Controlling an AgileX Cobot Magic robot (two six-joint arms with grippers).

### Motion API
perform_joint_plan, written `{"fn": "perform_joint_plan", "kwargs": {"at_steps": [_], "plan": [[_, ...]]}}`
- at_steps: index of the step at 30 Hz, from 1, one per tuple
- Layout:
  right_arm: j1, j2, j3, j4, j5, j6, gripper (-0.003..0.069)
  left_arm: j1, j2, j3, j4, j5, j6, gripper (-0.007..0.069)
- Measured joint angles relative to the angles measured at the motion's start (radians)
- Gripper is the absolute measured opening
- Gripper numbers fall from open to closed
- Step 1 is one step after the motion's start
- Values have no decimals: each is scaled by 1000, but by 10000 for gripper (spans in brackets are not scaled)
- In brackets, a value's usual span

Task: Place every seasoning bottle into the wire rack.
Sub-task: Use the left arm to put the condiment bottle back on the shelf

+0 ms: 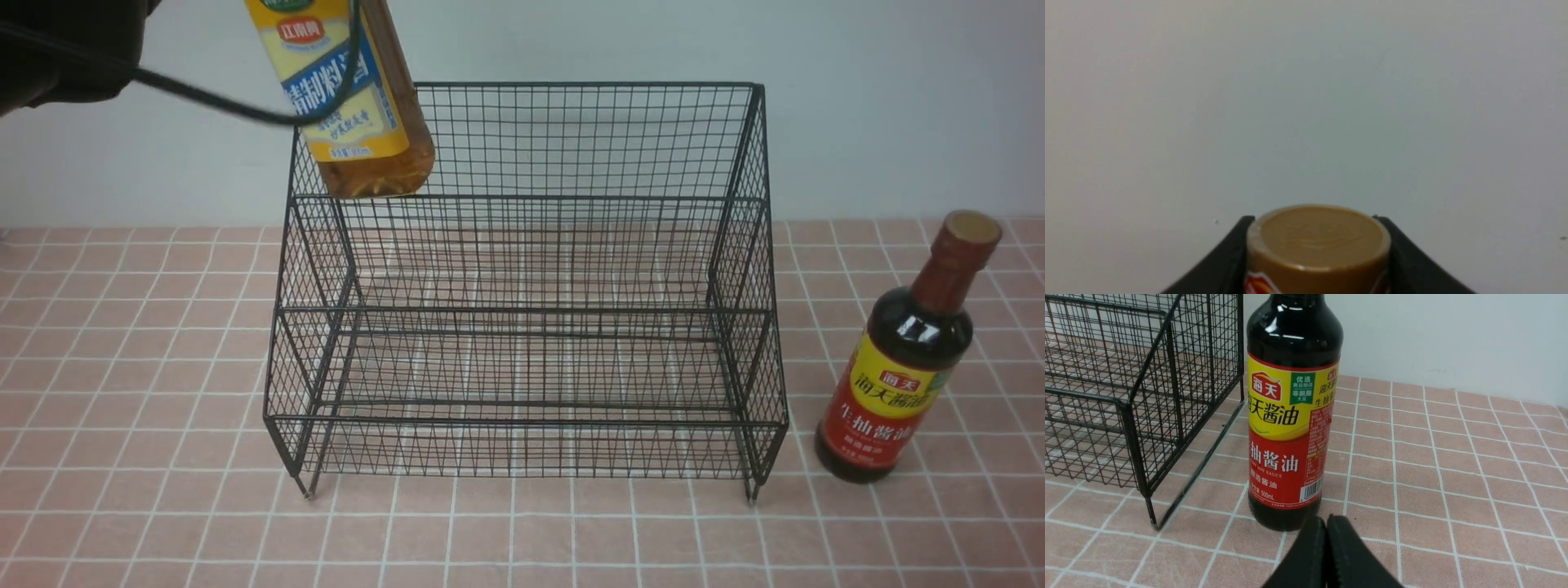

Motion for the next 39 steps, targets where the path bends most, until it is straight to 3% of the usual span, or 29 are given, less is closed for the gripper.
{"fn": "perform_joint_plan", "kwargs": {"at_steps": [13, 27, 34, 39], "plan": [[0, 0, 0, 0, -1, 0, -14, 0, 49, -99, -7, 34, 20, 304], [0, 0, 0, 0, -1, 0, -14, -1, 93, -110, -53, 114, 172, 304], [0, 0, 0, 0, -1, 0, -14, -1, 93, -110, -291, 90, 383, 304], [0, 0, 0, 0, -1, 0, -14, -2, 93, -108, -645, 28, 696, 304]]}}
